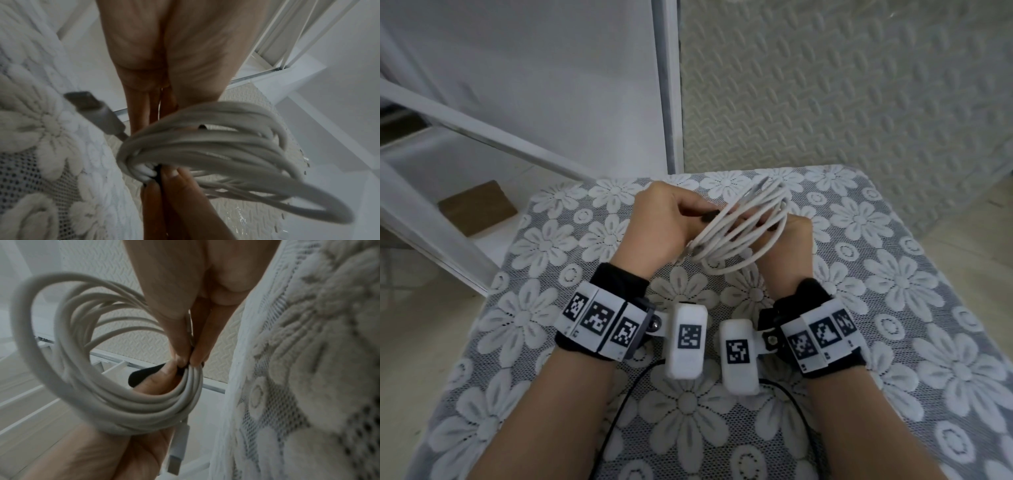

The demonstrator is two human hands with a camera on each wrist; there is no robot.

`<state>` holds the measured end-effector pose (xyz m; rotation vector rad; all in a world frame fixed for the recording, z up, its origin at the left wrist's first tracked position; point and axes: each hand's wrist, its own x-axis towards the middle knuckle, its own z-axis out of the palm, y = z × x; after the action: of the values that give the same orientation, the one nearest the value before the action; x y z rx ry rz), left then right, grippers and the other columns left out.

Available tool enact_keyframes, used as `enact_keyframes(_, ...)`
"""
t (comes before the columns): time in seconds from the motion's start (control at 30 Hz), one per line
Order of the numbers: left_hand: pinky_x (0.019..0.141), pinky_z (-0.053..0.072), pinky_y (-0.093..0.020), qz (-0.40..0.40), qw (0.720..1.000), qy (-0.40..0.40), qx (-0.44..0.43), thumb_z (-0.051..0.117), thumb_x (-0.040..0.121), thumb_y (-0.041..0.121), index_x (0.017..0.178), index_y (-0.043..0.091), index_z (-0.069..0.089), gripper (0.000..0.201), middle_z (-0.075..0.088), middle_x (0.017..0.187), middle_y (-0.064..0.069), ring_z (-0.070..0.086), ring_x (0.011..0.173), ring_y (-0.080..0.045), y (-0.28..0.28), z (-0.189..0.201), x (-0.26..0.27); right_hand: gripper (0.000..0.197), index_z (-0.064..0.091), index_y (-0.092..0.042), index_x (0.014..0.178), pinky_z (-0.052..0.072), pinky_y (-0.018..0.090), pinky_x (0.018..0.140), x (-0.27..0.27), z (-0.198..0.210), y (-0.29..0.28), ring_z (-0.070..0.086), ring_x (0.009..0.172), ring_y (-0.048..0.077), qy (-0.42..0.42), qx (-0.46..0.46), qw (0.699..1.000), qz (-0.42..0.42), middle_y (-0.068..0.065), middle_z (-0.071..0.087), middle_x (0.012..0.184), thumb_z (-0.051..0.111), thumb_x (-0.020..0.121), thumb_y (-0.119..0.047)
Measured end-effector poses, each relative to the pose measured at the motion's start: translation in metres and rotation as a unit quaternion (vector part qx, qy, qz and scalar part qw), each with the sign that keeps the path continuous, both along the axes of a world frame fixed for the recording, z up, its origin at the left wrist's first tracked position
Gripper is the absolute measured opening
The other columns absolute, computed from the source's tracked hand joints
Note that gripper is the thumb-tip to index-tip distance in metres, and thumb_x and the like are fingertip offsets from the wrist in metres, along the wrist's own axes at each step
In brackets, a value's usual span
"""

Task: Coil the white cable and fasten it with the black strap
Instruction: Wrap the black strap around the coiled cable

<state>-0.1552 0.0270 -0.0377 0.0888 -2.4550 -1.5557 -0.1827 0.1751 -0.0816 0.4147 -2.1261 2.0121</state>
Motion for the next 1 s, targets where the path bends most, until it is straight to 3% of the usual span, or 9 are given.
enact_keyframes(0.13, 0.058, 0.051, -0.013, -0.008, 0.999, -0.012, 0.034, 0.082, 0.058, 0.021, 0.086, 0.011, 0.077, 0.029, 0.073, 0.071, 0.003, 0.069, 0.062, -0.005, 0.000, 0.001, 0.002, 0.029, 0.067, -0.026, 0.065, 0.046, 0.012, 0.052, 0.001, 0.001, 0.000, 0.061, 0.053, -0.004, -0.005, -0.029, 0.999, 0.030, -0.018, 0.065, 0.051, 0.073, 0.073, 0.001)
enact_keyframes(0.4, 0.063, 0.054, -0.017, 0.022, 0.998, -0.015, 0.051, 0.086, 0.056, 0.022, 0.080, 0.011, 0.078, 0.027, 0.073, 0.069, 0.002, 0.069, 0.064, -0.008, -0.001, -0.005, -0.001, 0.022, 0.070, -0.018, 0.069, 0.048, 0.015, 0.054, 0.005, 0.005, 0.000, 0.064, 0.056, 0.000, -0.049, -0.031, 0.997, 0.059, -0.012, 0.067, 0.054, 0.069, 0.078, 0.002)
enact_keyframes(0.57, 0.065, 0.055, -0.019, 0.031, 0.995, -0.021, 0.091, 0.086, 0.048, 0.030, 0.073, 0.018, 0.076, 0.029, 0.072, 0.065, 0.004, 0.068, 0.063, -0.008, -0.003, -0.005, -0.003, 0.026, 0.071, -0.010, 0.091, 0.051, 0.014, 0.060, 0.005, 0.008, 0.002, 0.069, 0.065, 0.001, -0.050, -0.053, 0.993, 0.092, -0.014, 0.071, 0.063, 0.066, 0.077, 0.010)
enact_keyframes(0.67, 0.060, 0.055, -0.025, 0.027, 0.992, -0.015, 0.124, 0.078, 0.069, 0.010, 0.067, 0.020, 0.076, 0.010, 0.070, 0.057, 0.003, 0.064, 0.054, -0.011, -0.005, -0.007, -0.003, 0.018, 0.072, -0.003, 0.083, 0.055, 0.020, 0.064, 0.002, 0.008, 0.003, 0.071, 0.067, 0.011, -0.061, -0.117, 0.988, 0.076, -0.003, 0.074, 0.067, 0.064, 0.077, 0.013)
enact_keyframes(0.73, 0.064, 0.057, -0.034, 0.013, 0.978, -0.024, 0.208, 0.060, 0.084, 0.000, 0.063, 0.014, 0.075, 0.029, 0.068, 0.058, -0.004, 0.064, 0.059, -0.021, -0.010, -0.009, -0.002, 0.020, 0.068, -0.005, 0.074, 0.057, 0.021, 0.064, 0.001, 0.009, 0.001, 0.070, 0.065, 0.014, -0.092, -0.181, 0.977, 0.073, 0.002, 0.073, 0.066, 0.065, 0.075, 0.014)
enact_keyframes(0.77, 0.071, 0.057, -0.040, -0.016, 0.960, -0.040, 0.276, 0.054, 0.086, -0.002, 0.068, 0.009, 0.075, 0.030, 0.069, 0.067, -0.011, 0.066, 0.067, -0.028, -0.012, -0.011, -0.002, 0.020, 0.063, -0.007, 0.074, 0.057, 0.021, 0.063, 0.000, 0.009, 0.001, 0.070, 0.064, 0.014, -0.104, -0.210, 0.969, 0.071, 0.004, 0.072, 0.065, 0.067, 0.073, 0.013)
enact_keyframes(0.83, 0.075, 0.059, -0.037, -0.093, 0.925, -0.070, 0.362, 0.059, 0.077, -0.003, 0.082, -0.002, 0.072, 0.014, 0.070, 0.082, -0.017, 0.068, 0.077, -0.029, -0.011, -0.011, 0.000, 0.026, 0.054, -0.010, 0.081, 0.055, 0.021, 0.058, -0.001, 0.010, 0.000, 0.068, 0.063, 0.014, -0.126, -0.250, 0.957, 0.080, 0.004, 0.071, 0.065, 0.072, 0.069, 0.004)
enact_keyframes(0.93, 0.076, 0.057, -0.033, -0.148, 0.908, -0.096, 0.380, 0.064, 0.072, 0.001, 0.108, -0.011, 0.061, 0.038, 0.068, 0.100, -0.020, 0.069, 0.087, -0.026, -0.007, -0.013, -0.001, 0.028, 0.061, -0.010, 0.088, 0.051, 0.022, 0.056, -0.003, 0.010, -0.002, 0.063, 0.064, 0.014, -0.146, -0.246, 0.952, 0.111, 0.002, 0.071, 0.073, 0.073, 0.064, -0.016)
enact_keyframes(1.0, 0.075, 0.057, -0.033, -0.153, 0.906, -0.090, 0.384, 0.063, 0.074, 0.001, 0.109, -0.011, 0.060, 0.037, 0.068, 0.099, -0.018, 0.069, 0.086, -0.026, -0.005, -0.013, -0.001, 0.025, 0.067, -0.008, 0.087, 0.052, 0.023, 0.059, -0.003, 0.009, -0.002, 0.064, 0.067, 0.014, -0.149, -0.227, 0.954, 0.129, 0.003, 0.072, 0.077, 0.070, 0.066, -0.021)
